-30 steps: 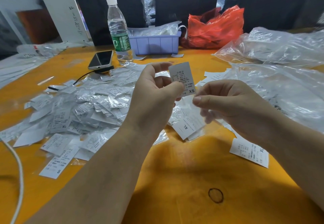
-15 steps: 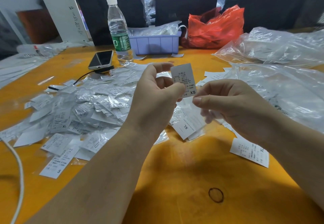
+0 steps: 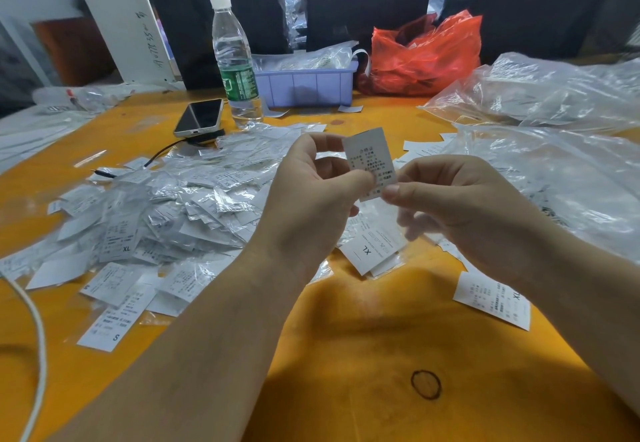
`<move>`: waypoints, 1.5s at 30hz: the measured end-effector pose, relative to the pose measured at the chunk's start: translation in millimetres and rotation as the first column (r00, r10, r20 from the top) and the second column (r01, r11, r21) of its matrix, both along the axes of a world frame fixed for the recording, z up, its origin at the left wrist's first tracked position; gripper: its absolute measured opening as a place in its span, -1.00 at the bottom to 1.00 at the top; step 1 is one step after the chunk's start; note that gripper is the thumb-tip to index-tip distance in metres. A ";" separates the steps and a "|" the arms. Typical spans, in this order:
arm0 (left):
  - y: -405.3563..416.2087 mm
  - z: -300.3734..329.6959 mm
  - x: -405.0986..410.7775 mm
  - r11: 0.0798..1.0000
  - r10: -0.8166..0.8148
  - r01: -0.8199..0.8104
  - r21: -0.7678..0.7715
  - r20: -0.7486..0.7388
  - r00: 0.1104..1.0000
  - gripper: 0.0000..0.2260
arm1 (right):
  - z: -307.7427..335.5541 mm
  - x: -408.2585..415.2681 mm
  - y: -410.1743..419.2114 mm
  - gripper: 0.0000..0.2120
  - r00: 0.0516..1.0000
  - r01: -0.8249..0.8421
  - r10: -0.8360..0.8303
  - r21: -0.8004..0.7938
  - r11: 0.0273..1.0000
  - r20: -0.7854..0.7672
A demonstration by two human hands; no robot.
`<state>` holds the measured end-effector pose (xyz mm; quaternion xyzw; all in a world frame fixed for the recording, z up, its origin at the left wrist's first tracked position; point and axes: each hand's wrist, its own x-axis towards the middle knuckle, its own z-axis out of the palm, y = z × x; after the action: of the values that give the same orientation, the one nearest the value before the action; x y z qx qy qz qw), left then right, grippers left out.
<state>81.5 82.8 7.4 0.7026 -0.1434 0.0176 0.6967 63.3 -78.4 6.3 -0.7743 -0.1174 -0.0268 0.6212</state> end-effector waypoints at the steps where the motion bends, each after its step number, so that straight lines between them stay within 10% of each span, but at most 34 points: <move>1: -0.2 -0.2 0.5 1.000 -0.011 0.011 -0.013 -0.027 1.000 -0.74 | 0.6 -0.3 0.2 -0.92 1.000 0.004 -0.004 0.013 1.000 0.002; 45: 1.2 -2.3 1.4 0.951 -0.161 0.178 0.254 -0.088 0.983 -0.91 | -2.1 4.6 -4.4 -0.81 0.979 0.191 -0.197 0.101 0.976 0.052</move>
<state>82.9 84.0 5.1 0.7734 -0.1812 -0.0846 0.6015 68.0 -82.8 4.2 -0.7503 -0.0589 -0.1169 0.6480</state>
